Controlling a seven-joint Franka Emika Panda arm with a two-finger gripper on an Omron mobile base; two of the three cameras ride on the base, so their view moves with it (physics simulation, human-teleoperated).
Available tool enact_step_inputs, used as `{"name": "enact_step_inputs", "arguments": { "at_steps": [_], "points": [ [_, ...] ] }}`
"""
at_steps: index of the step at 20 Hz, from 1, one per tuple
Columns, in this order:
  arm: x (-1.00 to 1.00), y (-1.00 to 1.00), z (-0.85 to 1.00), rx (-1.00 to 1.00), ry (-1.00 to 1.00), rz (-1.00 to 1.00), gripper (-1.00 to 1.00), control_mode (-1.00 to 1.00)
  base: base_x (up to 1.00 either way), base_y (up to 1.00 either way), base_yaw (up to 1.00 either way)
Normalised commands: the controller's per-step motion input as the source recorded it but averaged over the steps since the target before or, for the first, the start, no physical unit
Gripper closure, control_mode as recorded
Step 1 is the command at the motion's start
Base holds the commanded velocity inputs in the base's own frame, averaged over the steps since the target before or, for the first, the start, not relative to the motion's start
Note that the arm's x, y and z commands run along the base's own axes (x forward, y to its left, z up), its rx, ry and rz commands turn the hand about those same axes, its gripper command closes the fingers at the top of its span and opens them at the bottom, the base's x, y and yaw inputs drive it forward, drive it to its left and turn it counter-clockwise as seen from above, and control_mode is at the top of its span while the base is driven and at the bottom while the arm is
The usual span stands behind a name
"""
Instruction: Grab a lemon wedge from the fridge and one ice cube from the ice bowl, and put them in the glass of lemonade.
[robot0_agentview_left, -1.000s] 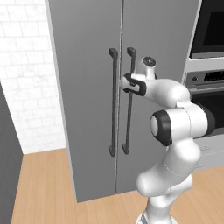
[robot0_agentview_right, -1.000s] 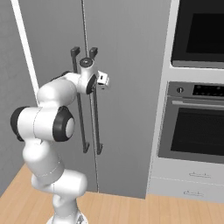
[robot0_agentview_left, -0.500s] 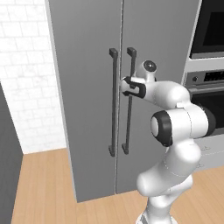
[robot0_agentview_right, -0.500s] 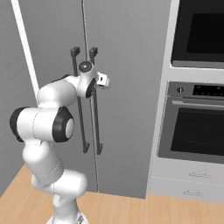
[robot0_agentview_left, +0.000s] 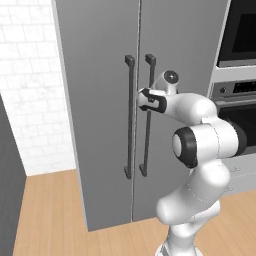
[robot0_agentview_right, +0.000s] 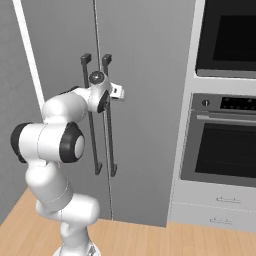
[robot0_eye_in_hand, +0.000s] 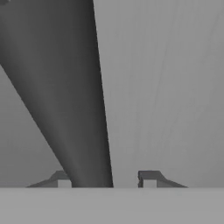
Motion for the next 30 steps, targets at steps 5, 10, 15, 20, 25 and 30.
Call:
{"name": "enact_step_inputs", "arguments": {
  "at_steps": [5,10,15,20,25,30],
  "points": [
    [0.00,0.00,0.05,-0.03,0.00,0.00,1.00,-1.00,0.00,0.00,0.00],
    [-0.02,-0.09,0.09,-0.04,0.00,-0.03,1.00,-1.00,0.00,0.00,0.00],
    [-0.35,-0.58,0.39,0.02,0.01,-0.08,1.00,-1.00,0.00,0.00,0.00],
    [-0.75,-0.66,0.59,0.09,-0.01,-0.09,1.00,-1.00,0.00,0.00,0.00],
    [-0.90,-0.71,0.61,0.11,-0.03,-0.08,1.00,-1.00,0.00,0.00,0.00],
    [-0.97,-0.64,0.63,0.09,-0.02,-0.07,1.00,-1.00,0.00,0.00,0.00]
  ]
}}
